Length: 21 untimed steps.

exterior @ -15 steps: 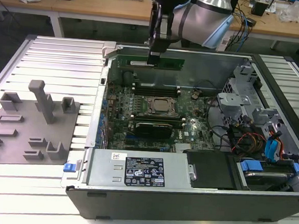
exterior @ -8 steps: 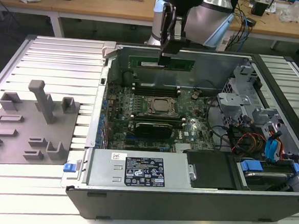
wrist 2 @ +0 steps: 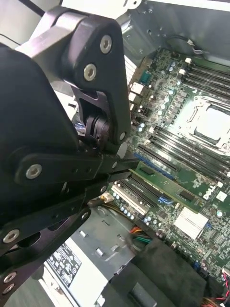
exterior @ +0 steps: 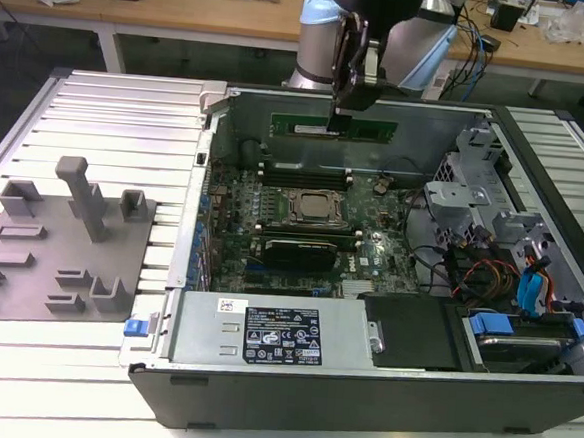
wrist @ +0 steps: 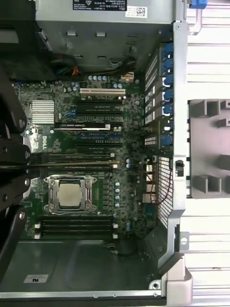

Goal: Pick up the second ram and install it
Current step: 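Pick up the second ram and move it above second insertion slot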

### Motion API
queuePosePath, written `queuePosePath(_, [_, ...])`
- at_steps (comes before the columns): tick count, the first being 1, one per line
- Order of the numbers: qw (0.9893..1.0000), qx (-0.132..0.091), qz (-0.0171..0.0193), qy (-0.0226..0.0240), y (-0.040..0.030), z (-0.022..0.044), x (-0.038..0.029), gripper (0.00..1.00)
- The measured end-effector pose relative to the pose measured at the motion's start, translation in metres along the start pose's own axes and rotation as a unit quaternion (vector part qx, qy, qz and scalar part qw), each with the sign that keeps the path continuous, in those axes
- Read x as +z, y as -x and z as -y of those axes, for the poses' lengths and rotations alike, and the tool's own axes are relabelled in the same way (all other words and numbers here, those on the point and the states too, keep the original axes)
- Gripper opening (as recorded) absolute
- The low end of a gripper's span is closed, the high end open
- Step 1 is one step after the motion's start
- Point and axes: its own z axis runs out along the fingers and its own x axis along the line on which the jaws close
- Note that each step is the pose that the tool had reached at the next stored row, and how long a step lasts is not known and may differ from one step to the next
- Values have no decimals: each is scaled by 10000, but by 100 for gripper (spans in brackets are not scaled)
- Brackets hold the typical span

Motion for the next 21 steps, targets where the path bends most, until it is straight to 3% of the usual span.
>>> queuePosePath(3, [10000, 6, 0, 8, -1, 17, 85, 13])
queuePosePath(11, [9996, 295, 41, 3, -1, 61, 119, 13])
queuePosePath(21, [9995, 323, 43, 11, -2, 139, 198, 13])
